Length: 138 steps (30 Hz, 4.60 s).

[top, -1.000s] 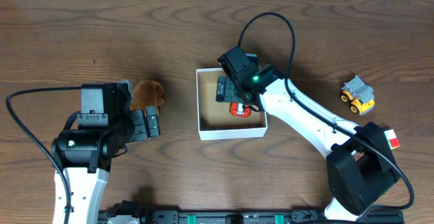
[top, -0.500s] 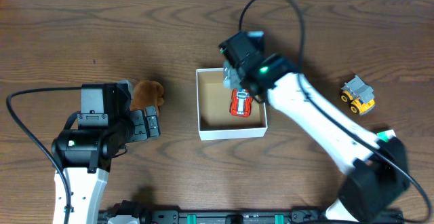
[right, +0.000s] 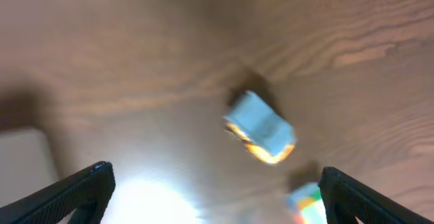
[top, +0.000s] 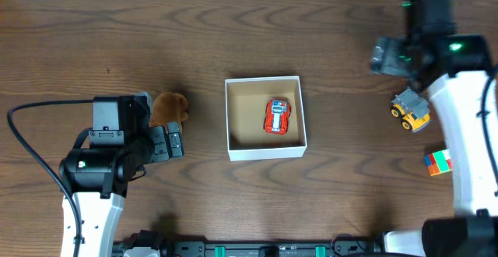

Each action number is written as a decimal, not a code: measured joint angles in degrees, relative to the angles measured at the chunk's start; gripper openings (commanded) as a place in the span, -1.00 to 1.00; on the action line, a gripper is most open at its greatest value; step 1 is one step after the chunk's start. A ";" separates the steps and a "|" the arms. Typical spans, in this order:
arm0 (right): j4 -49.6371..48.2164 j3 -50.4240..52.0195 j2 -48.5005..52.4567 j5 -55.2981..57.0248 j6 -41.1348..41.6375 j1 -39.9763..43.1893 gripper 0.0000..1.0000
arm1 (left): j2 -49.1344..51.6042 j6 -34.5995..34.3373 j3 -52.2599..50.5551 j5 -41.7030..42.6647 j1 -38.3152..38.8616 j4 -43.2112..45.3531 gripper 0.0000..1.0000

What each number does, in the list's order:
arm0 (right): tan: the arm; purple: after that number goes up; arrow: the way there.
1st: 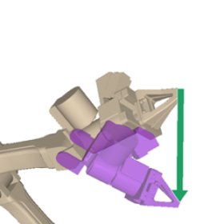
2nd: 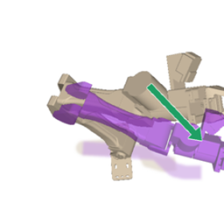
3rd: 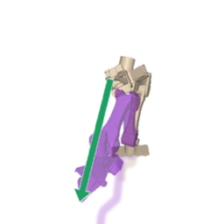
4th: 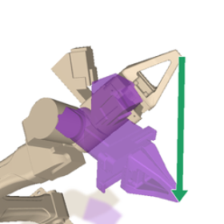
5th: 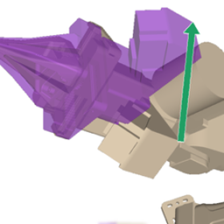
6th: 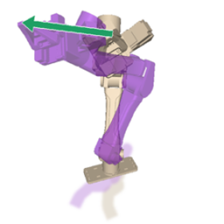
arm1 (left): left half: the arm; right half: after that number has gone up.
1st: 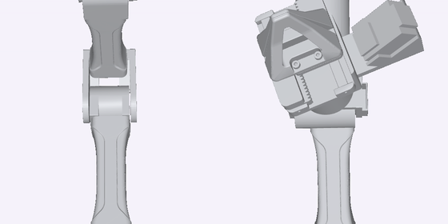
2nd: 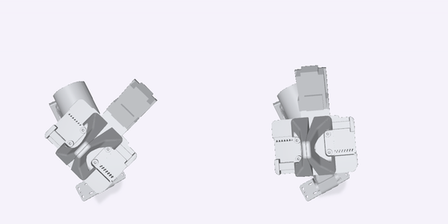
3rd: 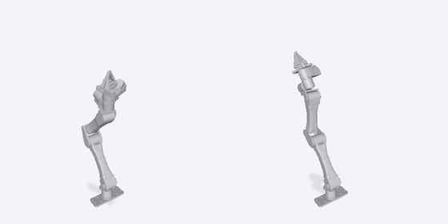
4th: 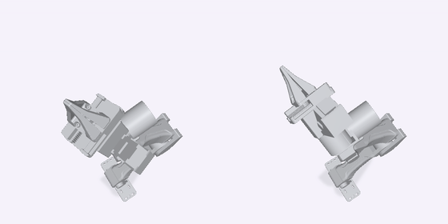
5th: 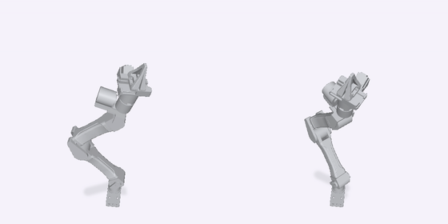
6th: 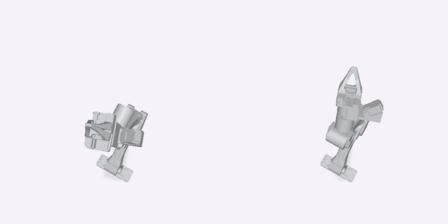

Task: Pack container
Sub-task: 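Move the right gripper to the yellow-grey dump truck and grasp it, then carry the dump truck into the box beside the fire truck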

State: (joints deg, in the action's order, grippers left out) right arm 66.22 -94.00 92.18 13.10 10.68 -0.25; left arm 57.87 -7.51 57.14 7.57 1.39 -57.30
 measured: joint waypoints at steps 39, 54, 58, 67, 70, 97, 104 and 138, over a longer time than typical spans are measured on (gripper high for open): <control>-0.72 0.83 27.82 -8.02 -35.87 15.41 -0.18 | 0.00 0.00 0.00 0.00 0.00 -0.37 0.96; -3.13 0.96 25.40 -8.72 -27.61 14.08 -0.97 | 0.00 0.00 0.00 0.00 0.00 -0.37 0.96; -2.69 1.20 18.49 -9.38 -22.08 10.69 -0.97 | 0.00 0.00 0.00 0.00 0.00 -0.35 0.96; -2.38 1.16 -1.60 -10.51 -6.75 -6.49 -0.98 | 0.00 0.00 0.00 0.00 0.00 -0.37 0.96; -4.20 1.16 -4.28 -10.78 -0.42 -14.60 -0.97 | 0.00 0.00 0.00 0.00 0.00 -0.37 0.96; -9.07 1.16 14.58 -5.68 35.80 -43.39 -0.95 | 0.00 0.00 0.00 0.00 0.00 -0.37 0.96; -9.70 1.16 19.54 -5.60 36.87 -43.32 -0.68 | 0.00 0.00 0.00 0.00 0.00 -0.37 0.96; -17.77 1.16 21.59 -5.55 24.70 -39.85 0.35 | 0.00 0.00 0.00 0.00 0.00 -0.37 0.96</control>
State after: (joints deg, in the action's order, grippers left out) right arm 48.45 -92.84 113.78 7.55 35.38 -40.10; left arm 57.87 -7.51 57.14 7.57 1.39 -57.67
